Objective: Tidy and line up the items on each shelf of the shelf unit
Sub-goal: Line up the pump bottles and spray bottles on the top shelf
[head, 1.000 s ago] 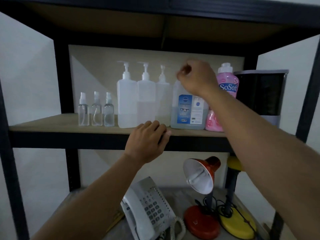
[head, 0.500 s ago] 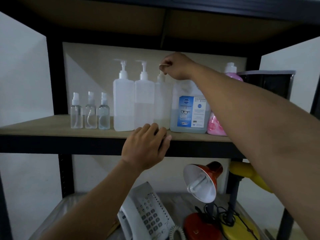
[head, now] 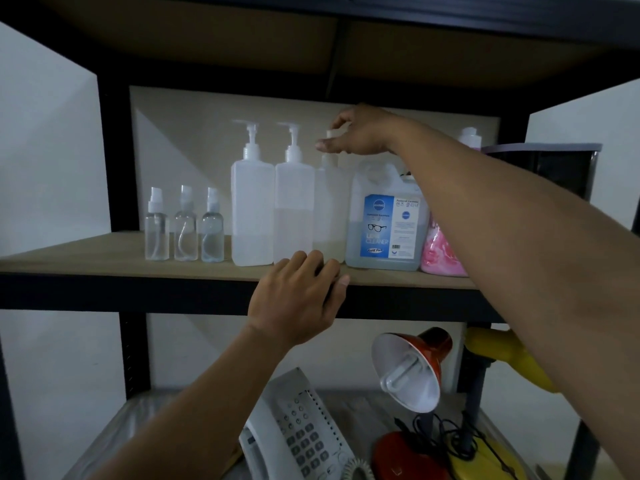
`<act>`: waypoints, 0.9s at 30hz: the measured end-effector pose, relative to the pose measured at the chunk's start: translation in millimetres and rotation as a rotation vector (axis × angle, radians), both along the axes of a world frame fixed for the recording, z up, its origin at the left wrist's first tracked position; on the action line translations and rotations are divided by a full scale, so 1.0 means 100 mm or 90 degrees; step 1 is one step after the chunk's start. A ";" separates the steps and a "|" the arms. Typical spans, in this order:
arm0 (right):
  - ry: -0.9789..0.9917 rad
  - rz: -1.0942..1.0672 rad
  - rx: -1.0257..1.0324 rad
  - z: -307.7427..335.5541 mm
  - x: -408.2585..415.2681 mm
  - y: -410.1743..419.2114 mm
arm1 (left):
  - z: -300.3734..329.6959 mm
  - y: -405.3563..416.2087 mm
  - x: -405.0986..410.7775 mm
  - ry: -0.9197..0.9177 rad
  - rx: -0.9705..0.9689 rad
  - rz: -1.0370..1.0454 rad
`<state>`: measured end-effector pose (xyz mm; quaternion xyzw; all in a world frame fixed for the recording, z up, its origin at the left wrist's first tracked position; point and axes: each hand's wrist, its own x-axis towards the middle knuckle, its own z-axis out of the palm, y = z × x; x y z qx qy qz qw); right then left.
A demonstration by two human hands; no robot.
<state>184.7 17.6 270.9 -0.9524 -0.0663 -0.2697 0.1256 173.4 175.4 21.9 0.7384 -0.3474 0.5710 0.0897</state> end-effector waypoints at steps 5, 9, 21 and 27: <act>0.029 0.051 0.030 -0.01 0.01 -0.11 | -0.01 0.00 0.00 -0.009 -0.007 -0.001; 0.027 0.112 0.097 -0.04 0.03 -0.16 | -0.01 -0.01 0.01 -0.005 -0.005 0.002; -0.109 0.067 0.041 -0.09 0.16 -0.07 | 0.00 0.00 0.01 0.005 0.005 0.000; -0.060 0.107 0.051 -0.04 0.09 -0.16 | -0.01 0.00 0.01 0.005 0.003 0.000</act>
